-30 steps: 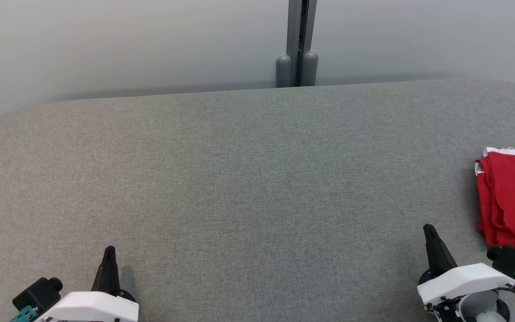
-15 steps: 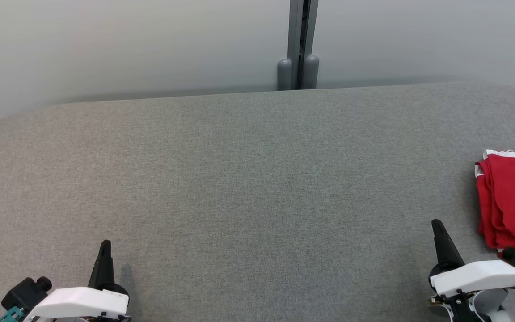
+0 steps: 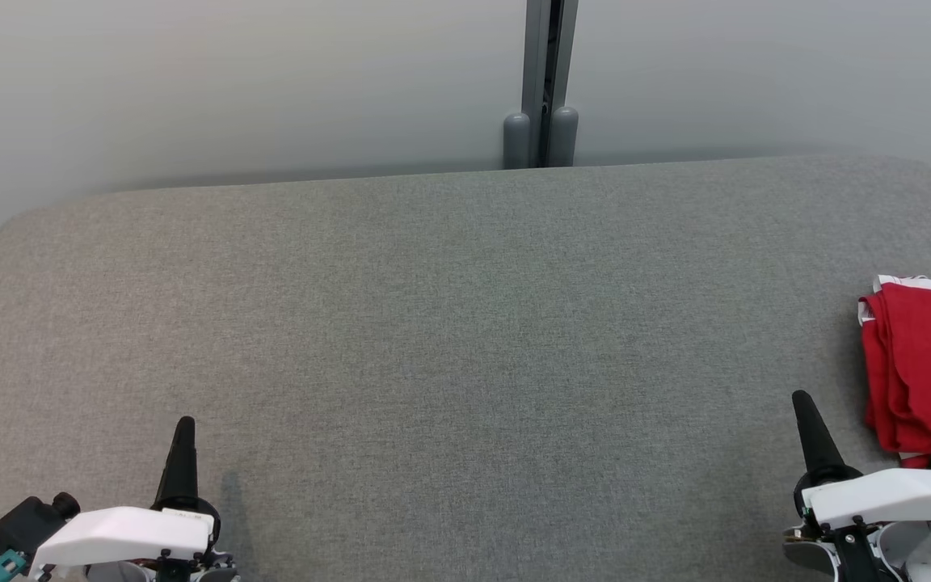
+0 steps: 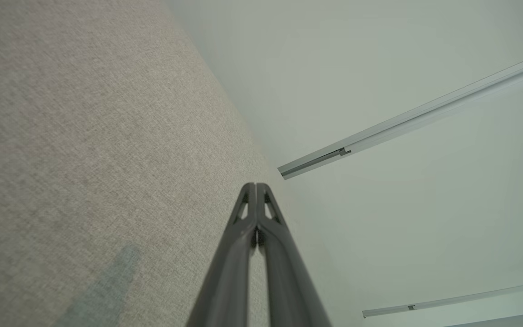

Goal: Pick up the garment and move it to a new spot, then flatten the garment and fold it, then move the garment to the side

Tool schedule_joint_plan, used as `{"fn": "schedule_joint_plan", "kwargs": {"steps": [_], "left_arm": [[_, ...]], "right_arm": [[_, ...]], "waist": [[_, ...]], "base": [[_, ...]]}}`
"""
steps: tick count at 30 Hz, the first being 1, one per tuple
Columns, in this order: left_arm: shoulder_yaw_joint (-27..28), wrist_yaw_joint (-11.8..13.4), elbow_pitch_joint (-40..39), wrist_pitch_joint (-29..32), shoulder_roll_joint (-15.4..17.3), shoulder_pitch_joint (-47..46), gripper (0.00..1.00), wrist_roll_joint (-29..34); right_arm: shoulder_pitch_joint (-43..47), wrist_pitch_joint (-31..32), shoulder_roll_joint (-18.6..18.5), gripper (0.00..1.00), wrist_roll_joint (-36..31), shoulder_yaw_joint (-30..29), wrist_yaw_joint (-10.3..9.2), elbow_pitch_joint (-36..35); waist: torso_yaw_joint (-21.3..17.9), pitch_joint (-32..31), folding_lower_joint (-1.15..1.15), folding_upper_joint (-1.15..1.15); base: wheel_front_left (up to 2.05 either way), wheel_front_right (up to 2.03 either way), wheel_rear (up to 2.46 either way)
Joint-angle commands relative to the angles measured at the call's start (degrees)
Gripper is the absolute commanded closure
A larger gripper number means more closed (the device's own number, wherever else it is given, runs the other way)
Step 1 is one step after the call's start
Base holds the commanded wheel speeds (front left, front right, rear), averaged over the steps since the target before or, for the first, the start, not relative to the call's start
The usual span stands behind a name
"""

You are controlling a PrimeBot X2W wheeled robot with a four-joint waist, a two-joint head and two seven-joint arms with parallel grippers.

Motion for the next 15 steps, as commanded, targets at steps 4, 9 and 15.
{"fn": "schedule_joint_plan", "kwargs": {"steps": [4, 9, 15], "left_arm": [[0.62, -0.67, -1.18, 0.89, 0.39, -1.54, 1.00, -3.25], [0.91, -0.95, -1.61, 1.59, 0.43, -1.73, 1.00, -5.93], [1.21, -1.34, -2.11, 2.48, 0.46, -1.94, 1.00, -8.99]], "right_arm": [[-0.03, 1.03, -0.51, 1.00, 3.54, -0.78, 0.01, -1.55], [0.16, 1.71, -0.55, 1.00, 6.44, -1.17, 0.01, -2.33], [0.45, 2.64, -0.60, 1.00, 9.77, -1.70, 0.01, -3.07]], "waist": [[0.07, -0.19, 0.00, 0.00], [0.13, -0.40, 0.00, 0.00], [0.22, -0.66, 0.00, 0.00]], "base": [[0.00, 0.00, 0.00], [0.00, 0.00, 0.00], [0.00, 0.00, 0.00]]}}
